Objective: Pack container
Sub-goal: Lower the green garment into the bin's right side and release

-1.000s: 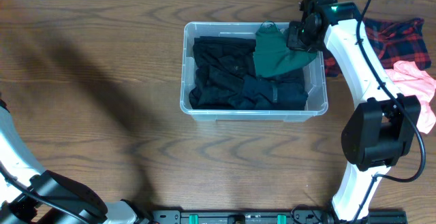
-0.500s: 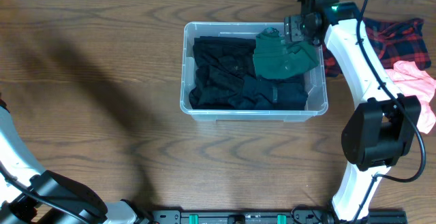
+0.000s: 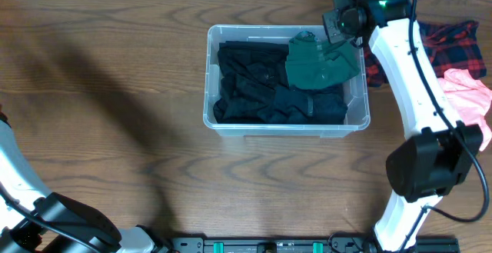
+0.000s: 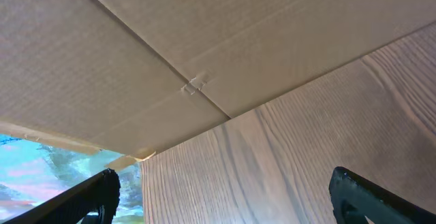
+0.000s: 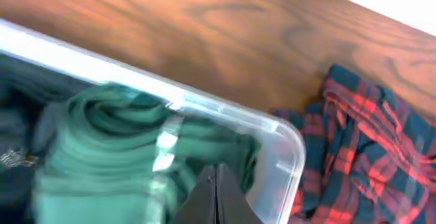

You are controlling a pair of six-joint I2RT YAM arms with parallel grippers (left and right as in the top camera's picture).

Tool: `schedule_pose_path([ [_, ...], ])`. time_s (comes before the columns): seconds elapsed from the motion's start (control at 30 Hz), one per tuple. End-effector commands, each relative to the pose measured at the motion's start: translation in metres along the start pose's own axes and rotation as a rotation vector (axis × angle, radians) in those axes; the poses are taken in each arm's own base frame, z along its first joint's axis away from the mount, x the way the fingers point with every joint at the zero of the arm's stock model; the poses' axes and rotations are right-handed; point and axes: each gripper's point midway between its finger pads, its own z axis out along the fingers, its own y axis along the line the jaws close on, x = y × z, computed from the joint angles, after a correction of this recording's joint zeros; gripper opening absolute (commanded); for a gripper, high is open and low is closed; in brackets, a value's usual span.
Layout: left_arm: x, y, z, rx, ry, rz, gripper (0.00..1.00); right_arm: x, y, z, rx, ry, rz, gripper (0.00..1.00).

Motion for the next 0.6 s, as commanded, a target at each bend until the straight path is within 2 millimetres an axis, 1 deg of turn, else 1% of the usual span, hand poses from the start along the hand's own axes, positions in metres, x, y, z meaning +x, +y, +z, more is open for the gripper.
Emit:
schedule_pose_path([
  [0.0, 0.003, 0.005, -0.001, -0.017, 0.003, -0.006, 0.98, -0.011, 0.012, -0.049, -0.038, -0.057, -0.034, 0.01],
  [0.13, 0.003, 0.005, -0.001, -0.017, 0.003, -0.006, 0.98, 0.032, 0.026, -0.050, -0.103, 0.116, 0.025, 0.01],
  [0.2, 0.003, 0.005, -0.001, -0.017, 0.003, -0.006, 0.98, 0.056, 0.028, -0.049, -0.104, 0.213, 0.051, 0.01],
  [0.27, 0.003, 0.005, -0.001, -0.017, 0.003, -0.006, 0.98, 0.073, 0.025, -0.047, -0.095, 0.281, 0.052, 0.01],
  [0.33, 0.003, 0.005, -0.001, -0.018, 0.003, -0.006, 0.98, 0.082, 0.021, -0.044, -0.079, 0.313, 0.054, 0.01],
  [0.4, 0.003, 0.005, -0.001, -0.018, 0.003, -0.006, 0.98, 0.088, 0.015, -0.039, -0.058, 0.327, 0.058, 0.01],
  [0.47, 0.003, 0.005, -0.001, -0.017, 0.003, -0.006, 0.98, 0.088, 0.006, -0.031, -0.022, 0.319, 0.061, 0.01],
  [0.57, 0.003, 0.005, -0.001, -0.017, 0.003, -0.006, 0.98, 0.082, -0.009, -0.019, 0.040, 0.280, 0.048, 0.01],
])
